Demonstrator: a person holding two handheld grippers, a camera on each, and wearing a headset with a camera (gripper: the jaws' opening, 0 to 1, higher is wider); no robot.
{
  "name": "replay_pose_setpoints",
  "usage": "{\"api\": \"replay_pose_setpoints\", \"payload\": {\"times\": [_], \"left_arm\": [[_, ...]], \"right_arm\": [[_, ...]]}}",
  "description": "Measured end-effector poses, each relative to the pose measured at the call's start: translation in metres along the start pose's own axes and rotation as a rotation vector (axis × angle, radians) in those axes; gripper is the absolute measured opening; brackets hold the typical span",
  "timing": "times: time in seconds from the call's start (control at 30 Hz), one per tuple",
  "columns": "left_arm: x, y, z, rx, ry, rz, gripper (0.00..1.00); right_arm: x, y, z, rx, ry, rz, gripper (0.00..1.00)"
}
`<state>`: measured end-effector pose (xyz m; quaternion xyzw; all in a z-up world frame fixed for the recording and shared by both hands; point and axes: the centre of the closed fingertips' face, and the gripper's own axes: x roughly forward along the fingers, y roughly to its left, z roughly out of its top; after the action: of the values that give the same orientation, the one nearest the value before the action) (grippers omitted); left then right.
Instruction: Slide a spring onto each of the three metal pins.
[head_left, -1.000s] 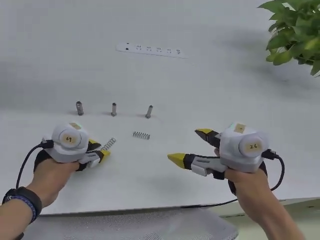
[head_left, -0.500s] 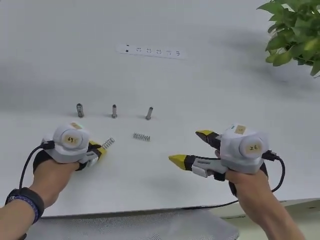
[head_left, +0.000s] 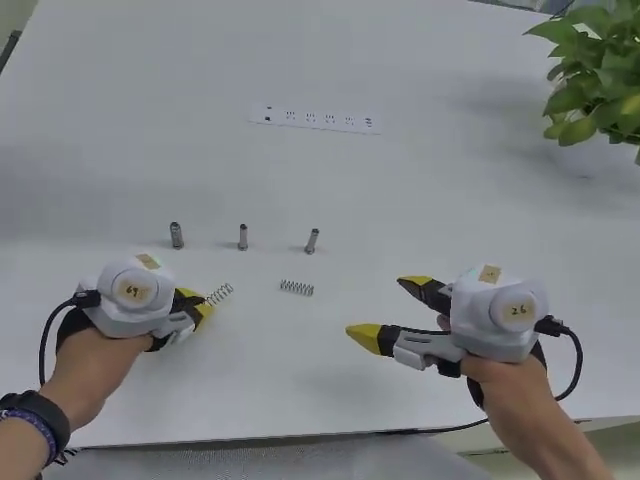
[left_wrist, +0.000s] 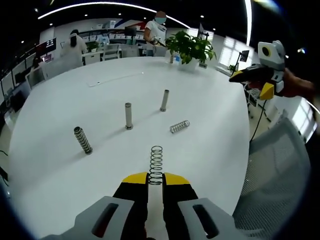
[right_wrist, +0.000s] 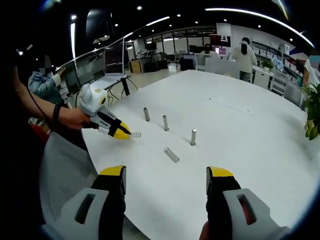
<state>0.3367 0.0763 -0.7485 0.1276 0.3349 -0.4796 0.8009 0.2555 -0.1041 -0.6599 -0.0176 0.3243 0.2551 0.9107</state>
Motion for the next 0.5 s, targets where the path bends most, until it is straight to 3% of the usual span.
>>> {"api": "replay_pose_setpoints", "payload": {"times": [0.5], "left_arm": [[-0.023,-0.003,0.012,0.081,-0.028,-0.023,0.02]], "right_arm": [[0.009,0.012,0.004,0.028,-0.025,0.055,0.61]]}}
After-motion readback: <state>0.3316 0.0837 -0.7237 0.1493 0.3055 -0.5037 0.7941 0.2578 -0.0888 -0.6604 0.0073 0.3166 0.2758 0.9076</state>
